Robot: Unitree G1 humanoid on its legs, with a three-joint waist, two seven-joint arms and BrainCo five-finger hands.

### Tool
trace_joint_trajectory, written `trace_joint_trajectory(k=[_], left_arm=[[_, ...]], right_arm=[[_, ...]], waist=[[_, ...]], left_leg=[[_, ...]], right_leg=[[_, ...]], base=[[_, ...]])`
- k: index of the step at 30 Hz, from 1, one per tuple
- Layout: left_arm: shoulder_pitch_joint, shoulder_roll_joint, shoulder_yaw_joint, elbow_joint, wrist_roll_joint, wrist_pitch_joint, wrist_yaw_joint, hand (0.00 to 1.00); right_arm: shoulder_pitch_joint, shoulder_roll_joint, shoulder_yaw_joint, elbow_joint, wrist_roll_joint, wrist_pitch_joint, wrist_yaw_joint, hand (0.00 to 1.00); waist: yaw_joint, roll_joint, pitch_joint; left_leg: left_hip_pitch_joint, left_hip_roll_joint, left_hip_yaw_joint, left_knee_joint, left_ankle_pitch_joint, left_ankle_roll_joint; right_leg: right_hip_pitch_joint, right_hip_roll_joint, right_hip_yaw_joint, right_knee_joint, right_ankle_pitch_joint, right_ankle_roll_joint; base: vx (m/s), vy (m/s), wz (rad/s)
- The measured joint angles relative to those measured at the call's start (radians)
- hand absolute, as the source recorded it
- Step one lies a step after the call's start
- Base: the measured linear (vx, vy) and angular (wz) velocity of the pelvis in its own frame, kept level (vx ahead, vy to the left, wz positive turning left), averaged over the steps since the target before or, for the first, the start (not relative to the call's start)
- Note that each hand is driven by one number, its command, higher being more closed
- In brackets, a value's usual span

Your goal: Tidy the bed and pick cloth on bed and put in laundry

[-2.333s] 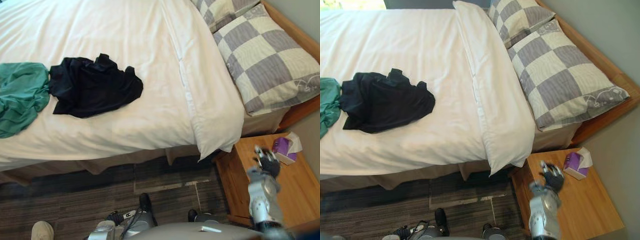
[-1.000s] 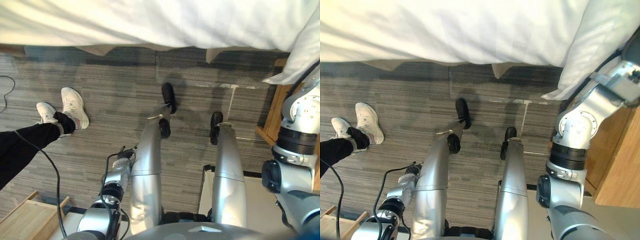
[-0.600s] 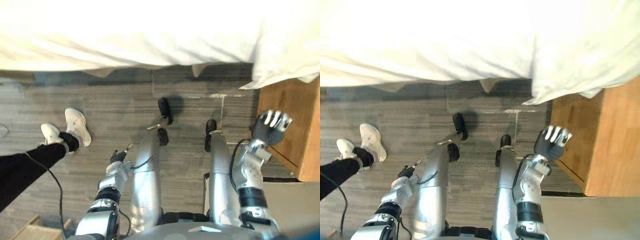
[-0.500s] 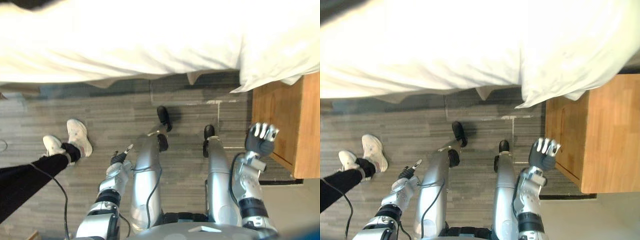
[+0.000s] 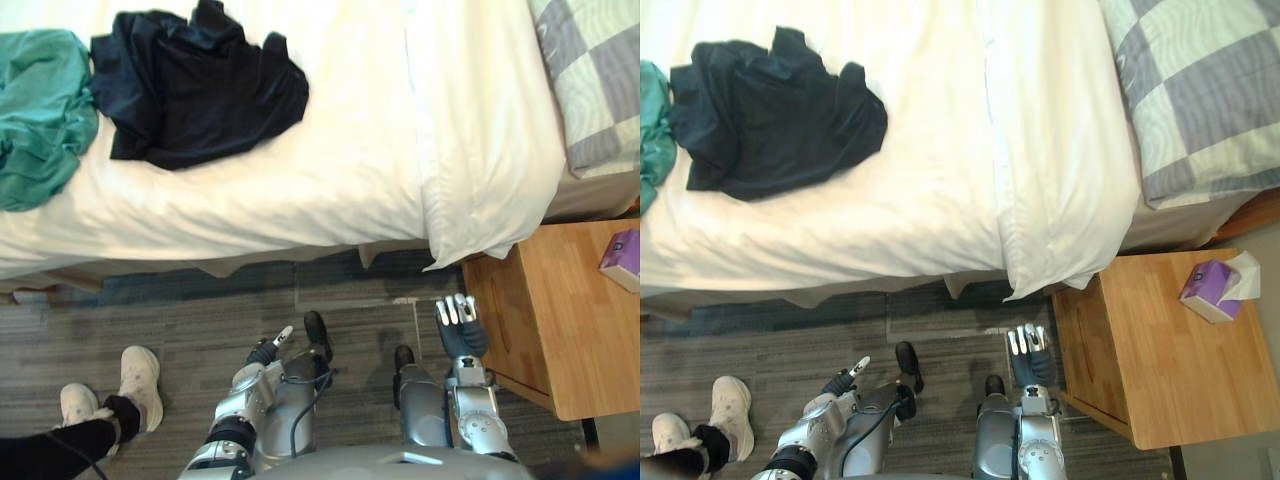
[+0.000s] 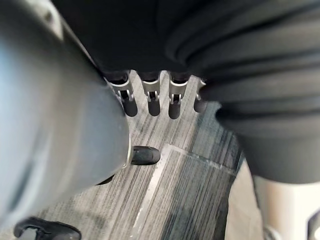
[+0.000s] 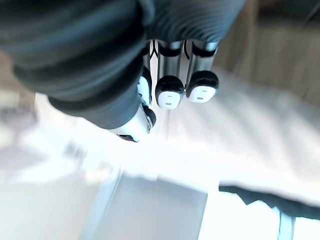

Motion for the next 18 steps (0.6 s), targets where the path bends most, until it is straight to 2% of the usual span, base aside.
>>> trace_joint_trajectory(k=[5,8,10,12,15,18], left_arm=[[0.000,0.028,-0.071,0.000,0.009,0.010,-0.032,0.00],[-0.013,0.038,-0.097,0.000,0.009,0.008,-0.044,0.00],[-0.034,0.040,-0.101,0.000,0.012,-0.003,-0.047,0.00],[-0.086,0.038,-0.101,0.001,0.030,-0.020,-0.048,0.00],[-0.127,0.045,-0.100,0.000,0.027,-0.050,-0.045,0.00],[-0.149,0.039,-0.099,0.000,0.017,-0.055,-0.042,0.00]], right_arm=[[-0.098,-0.023,0.051,-0.105,-0.029,-0.056,0.000,1.00],[-0.188,-0.031,0.054,-0.166,-0.029,-0.078,-0.035,1.00],[-0.282,-0.060,0.053,-0.198,-0.040,-0.088,-0.084,1.00],[-0.441,-0.099,0.054,-0.210,-0.076,-0.098,-0.143,1.00],[-0.562,-0.109,0.061,-0.215,-0.089,-0.107,-0.172,1.00],[-0.639,-0.133,0.117,-0.238,-0.134,-0.112,-0.199,1.00]], waist=[[0.013,-0.001,0.000],[0.019,0.009,0.006],[0.025,0.016,0.011],[0.028,0.041,0.055],[0.034,0.059,0.126],[0.049,0.073,0.163]], left_leg=[[0.003,-0.010,-0.010,-0.014,-0.001,0.000],[-0.029,-0.011,-0.037,-0.002,0.000,0.002],[-0.085,-0.005,-0.055,0.025,0.003,0.006],[-0.178,0.001,-0.081,0.070,0.007,0.012],[-0.231,0.000,-0.093,0.094,0.011,0.016],[-0.320,-0.005,-0.104,0.097,0.038,0.024]], right_leg=[[0.006,-0.015,-0.021,-0.008,0.001,0.002],[-0.006,-0.015,-0.049,-0.005,0.001,0.002],[-0.057,-0.009,-0.062,0.020,0.001,0.001],[-0.137,0.003,-0.075,0.065,-0.006,-0.008],[-0.195,0.001,-0.077,0.112,-0.025,-0.011],[-0.300,-0.001,-0.081,0.166,-0.042,-0.011]], base=[[0.09,-0.004,0.06],[0.07,-0.014,0.23],[0.01,-0.017,0.30],[-0.03,-0.010,0.31],[-0.05,0.018,0.16],[-0.03,-0.014,0.16]])
